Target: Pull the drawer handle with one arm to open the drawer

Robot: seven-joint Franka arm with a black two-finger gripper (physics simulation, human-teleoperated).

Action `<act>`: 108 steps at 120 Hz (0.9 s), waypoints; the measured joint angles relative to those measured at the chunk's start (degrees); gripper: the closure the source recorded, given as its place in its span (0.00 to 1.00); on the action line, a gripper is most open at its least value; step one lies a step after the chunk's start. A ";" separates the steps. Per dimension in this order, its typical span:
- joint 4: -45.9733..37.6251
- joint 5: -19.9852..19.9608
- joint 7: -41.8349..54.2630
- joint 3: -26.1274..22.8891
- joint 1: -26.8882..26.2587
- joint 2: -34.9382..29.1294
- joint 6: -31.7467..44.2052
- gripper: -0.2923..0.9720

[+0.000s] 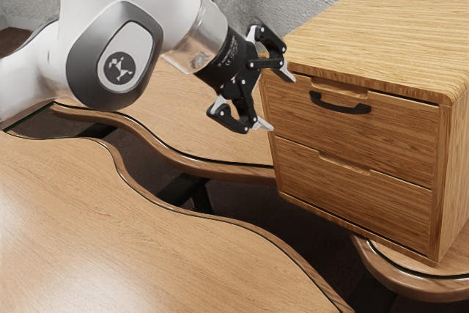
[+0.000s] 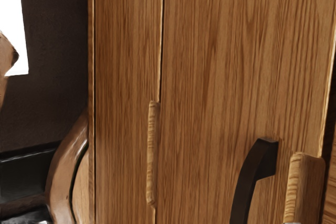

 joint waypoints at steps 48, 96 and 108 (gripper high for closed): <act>-0.98 -0.42 2.54 0.09 -1.49 2.88 1.69 0.29; 0.52 -1.50 4.79 0.38 -0.79 6.19 7.05 0.33; 0.72 -1.75 5.15 0.29 -0.90 6.63 7.64 0.33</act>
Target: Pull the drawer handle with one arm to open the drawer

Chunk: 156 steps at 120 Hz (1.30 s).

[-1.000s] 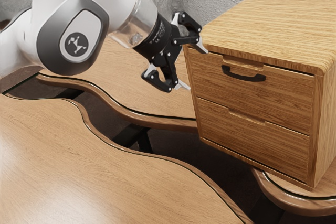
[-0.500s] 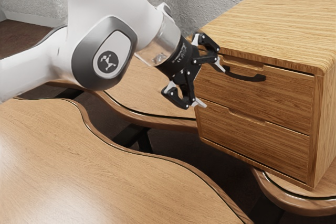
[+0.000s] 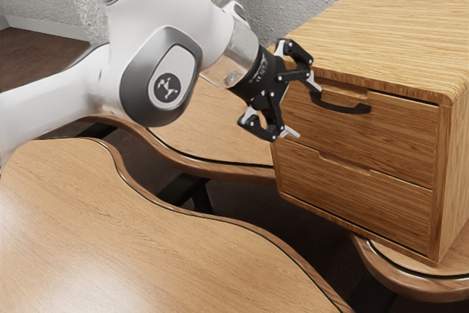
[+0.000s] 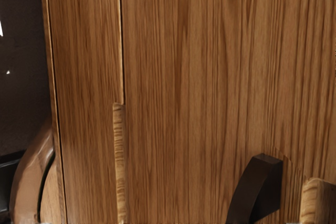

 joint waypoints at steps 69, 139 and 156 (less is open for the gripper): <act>0.96 -1.56 1.42 0.02 -2.71 2.42 0.88 0.46; 0.11 -1.30 3.50 0.39 -3.20 0.29 0.53 0.78; -0.89 -1.36 3.74 1.05 -3.73 -0.89 0.25 0.81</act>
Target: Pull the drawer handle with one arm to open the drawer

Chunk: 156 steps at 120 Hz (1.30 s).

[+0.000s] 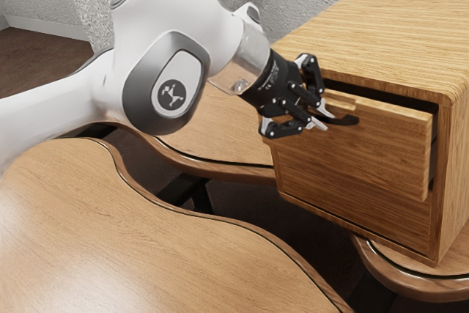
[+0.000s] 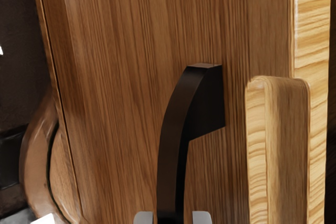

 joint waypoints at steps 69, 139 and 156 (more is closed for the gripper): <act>-6.81 -0.13 0.22 0.07 1.26 -6.19 -0.38 0.82; -16.87 -0.19 -0.54 0.16 -0.25 -16.40 -0.46 0.82; -19.78 -0.20 -0.83 0.16 -0.21 -19.45 -0.45 0.82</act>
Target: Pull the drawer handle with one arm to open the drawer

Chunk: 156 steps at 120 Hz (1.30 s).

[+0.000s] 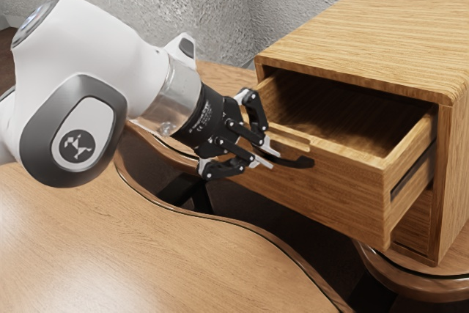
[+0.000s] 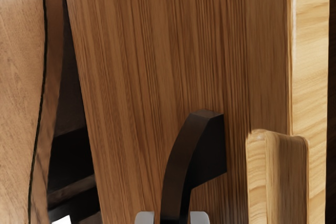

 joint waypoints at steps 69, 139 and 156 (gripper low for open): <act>-7.96 0.49 -1.19 -0.05 -0.33 -8.92 -0.18 0.84; 36.03 14.53 -4.36 6.16 7.05 12.39 -20.25 0.41; 40.29 17.95 -6.88 7.10 8.63 16.54 -34.81 0.32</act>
